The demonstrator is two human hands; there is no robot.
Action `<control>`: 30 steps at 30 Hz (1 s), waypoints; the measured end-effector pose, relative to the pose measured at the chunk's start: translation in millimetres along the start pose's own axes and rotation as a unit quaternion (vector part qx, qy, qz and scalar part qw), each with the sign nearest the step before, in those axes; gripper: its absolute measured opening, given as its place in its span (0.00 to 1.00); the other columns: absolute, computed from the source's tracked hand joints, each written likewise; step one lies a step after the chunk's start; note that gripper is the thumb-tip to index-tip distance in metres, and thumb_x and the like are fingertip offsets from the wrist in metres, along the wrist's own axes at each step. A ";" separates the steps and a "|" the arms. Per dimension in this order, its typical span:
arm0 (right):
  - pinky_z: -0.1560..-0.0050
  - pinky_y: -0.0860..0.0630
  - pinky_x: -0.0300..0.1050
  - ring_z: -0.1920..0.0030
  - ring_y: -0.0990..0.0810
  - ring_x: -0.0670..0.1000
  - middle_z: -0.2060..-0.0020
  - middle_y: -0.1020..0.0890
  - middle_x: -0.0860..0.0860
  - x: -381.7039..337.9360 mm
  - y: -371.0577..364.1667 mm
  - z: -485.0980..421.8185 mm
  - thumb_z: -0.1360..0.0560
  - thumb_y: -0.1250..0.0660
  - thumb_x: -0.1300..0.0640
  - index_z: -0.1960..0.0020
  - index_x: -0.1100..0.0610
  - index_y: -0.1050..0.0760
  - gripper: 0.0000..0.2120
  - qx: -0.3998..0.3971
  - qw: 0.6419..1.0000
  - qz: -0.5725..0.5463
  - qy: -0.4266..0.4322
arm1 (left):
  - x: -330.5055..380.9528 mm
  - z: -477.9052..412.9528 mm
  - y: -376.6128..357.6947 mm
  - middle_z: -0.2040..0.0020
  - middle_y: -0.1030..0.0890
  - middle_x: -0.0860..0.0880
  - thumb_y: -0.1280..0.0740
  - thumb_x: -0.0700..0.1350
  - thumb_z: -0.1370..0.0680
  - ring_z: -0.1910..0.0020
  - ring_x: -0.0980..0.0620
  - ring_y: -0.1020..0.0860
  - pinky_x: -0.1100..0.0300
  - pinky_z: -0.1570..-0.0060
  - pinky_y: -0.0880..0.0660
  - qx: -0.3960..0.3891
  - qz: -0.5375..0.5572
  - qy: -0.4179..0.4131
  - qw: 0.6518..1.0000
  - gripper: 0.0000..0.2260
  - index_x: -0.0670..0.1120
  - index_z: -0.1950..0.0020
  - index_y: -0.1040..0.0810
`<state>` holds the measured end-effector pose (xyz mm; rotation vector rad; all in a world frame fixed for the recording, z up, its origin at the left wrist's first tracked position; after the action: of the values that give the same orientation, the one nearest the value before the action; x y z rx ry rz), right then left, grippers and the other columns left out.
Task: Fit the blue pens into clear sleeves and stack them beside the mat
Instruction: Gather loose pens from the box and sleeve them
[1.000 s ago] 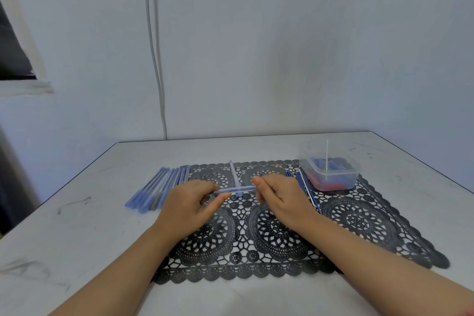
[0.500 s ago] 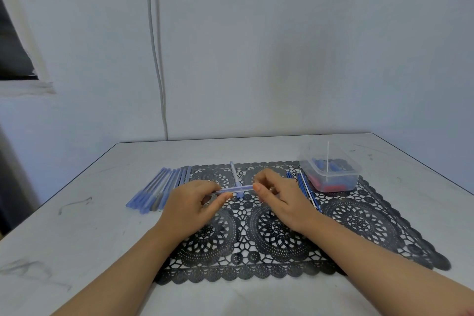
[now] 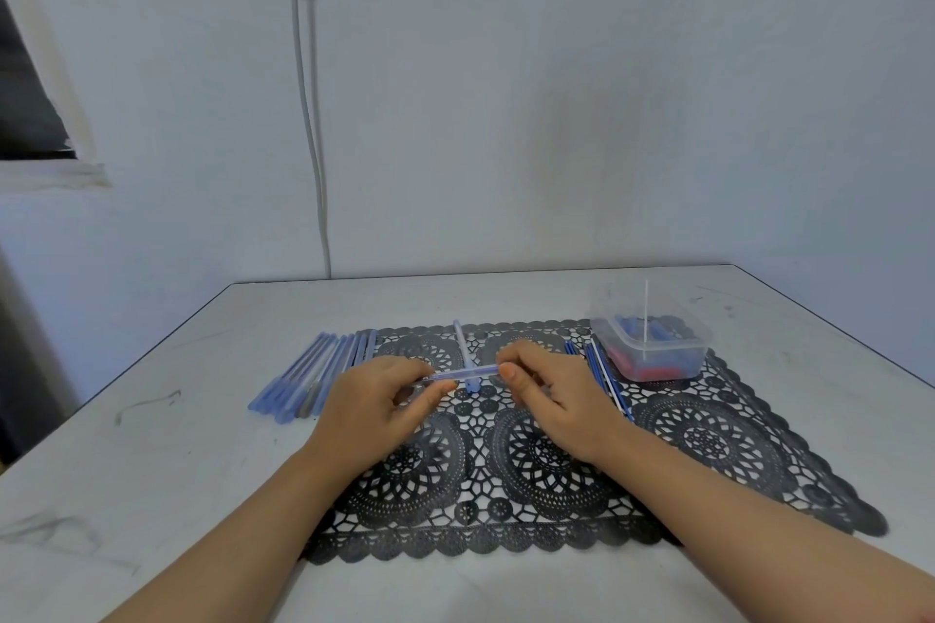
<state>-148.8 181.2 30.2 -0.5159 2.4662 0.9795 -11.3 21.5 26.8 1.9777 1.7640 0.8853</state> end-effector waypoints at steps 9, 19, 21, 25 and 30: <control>0.69 0.27 0.42 0.77 0.28 0.48 0.79 0.28 0.51 1.1 -6.4 -0.1 0.19 0.46 0.54 0.67 0.55 0.30 0.18 -0.003 0.988 -0.100 -0.115 | 3.1 -0.9 3.9 0.67 0.23 0.52 0.36 0.58 0.24 0.68 0.55 0.26 0.58 0.71 0.27 0.082 -0.003 -0.059 0.995 0.19 0.44 0.54 0.16; 0.70 0.28 0.41 0.75 0.28 0.53 0.78 0.27 0.53 1.9 -7.3 -2.6 0.19 0.45 0.55 0.67 0.60 0.26 0.20 -0.006 0.950 -0.213 -0.230 | 5.7 -0.4 4.3 0.65 0.22 0.53 0.33 0.54 0.25 0.64 0.58 0.28 0.65 0.66 0.29 0.089 -0.018 -0.069 0.994 0.13 0.45 0.53 0.16; 0.70 0.29 0.42 0.73 0.28 0.53 0.75 0.25 0.54 7.4 -5.3 -1.8 0.20 0.45 0.56 0.64 0.59 0.24 0.18 0.027 0.961 -0.179 -0.208 | 3.0 -1.0 3.6 0.63 0.23 0.54 0.35 0.52 0.24 0.62 0.59 0.29 0.67 0.63 0.30 0.074 -0.023 -0.037 0.996 0.14 0.45 0.49 0.17; 0.60 0.26 0.45 0.64 0.24 0.45 0.65 0.21 0.47 11.1 -1.5 -1.7 0.21 0.40 0.54 0.56 0.51 0.24 0.08 0.002 0.990 0.043 -0.137 | -7.2 -1.5 0.0 0.59 0.23 0.51 0.40 0.47 0.23 0.58 0.59 0.29 0.72 0.56 0.33 0.058 -0.024 0.038 0.997 0.16 0.42 0.39 0.21; 0.30 0.40 0.47 0.32 0.37 0.44 0.32 0.31 0.46 6.7 -13.9 1.3 0.23 0.48 0.40 0.29 0.50 0.36 0.25 -0.185 0.947 0.251 -0.084 | -14.6 -0.3 2.2 0.55 0.17 0.48 0.29 0.39 0.27 0.57 0.56 0.21 0.65 0.54 0.25 0.071 -0.031 0.092 0.993 0.12 0.41 0.44 0.19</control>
<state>-147.3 171.5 18.3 0.1031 2.3063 1.6302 -10.3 6.9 25.1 1.9688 2.0317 0.9738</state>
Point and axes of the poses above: each hand's wrist, its own z-axis away from the middle knuckle, its own y-axis out of the back of the hand, x = y × z, the point moved 2 cm from there along -z, towards the middle knuckle
